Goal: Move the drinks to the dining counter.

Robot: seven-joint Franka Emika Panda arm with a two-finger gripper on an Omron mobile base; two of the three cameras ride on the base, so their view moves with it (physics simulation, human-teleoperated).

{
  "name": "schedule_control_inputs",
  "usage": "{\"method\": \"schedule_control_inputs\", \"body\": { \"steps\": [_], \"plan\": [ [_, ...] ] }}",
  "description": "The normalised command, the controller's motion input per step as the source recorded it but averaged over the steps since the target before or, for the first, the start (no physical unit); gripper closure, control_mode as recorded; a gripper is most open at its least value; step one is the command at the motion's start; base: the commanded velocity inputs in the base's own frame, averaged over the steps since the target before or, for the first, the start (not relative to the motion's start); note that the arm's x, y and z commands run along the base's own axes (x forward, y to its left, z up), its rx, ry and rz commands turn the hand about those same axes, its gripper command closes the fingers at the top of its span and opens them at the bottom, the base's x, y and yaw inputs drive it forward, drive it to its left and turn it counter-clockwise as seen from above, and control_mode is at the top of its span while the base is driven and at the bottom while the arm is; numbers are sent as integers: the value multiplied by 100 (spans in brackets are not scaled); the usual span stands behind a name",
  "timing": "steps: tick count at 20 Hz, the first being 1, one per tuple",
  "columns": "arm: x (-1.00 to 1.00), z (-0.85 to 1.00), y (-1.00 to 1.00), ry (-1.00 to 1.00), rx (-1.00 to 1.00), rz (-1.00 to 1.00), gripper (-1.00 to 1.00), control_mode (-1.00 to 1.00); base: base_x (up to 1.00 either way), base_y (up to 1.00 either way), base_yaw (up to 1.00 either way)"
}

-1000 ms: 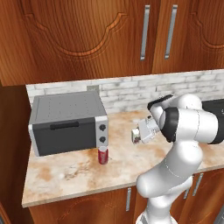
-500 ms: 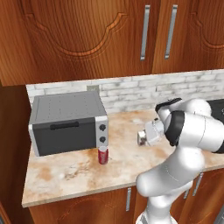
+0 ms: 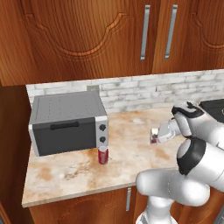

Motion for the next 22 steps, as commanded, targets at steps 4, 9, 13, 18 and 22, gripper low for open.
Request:
{"method": "schedule_control_inputs", "body": {
  "steps": [4,9,13,18,22],
  "plan": [
    [-62,64,-13,1,2,-10,100,-100,0,0,0],
    [-54,68,0,-8,0,0,100,-100,0,0,0],
    [-48,56,0,-16,0,4,100,-100,0,0,0],
    [-14,9,0,-8,0,2,100,-100,0,0,0],
    [0,0,0,0,0,0,100,-100,0,0,0]
  ]
}}
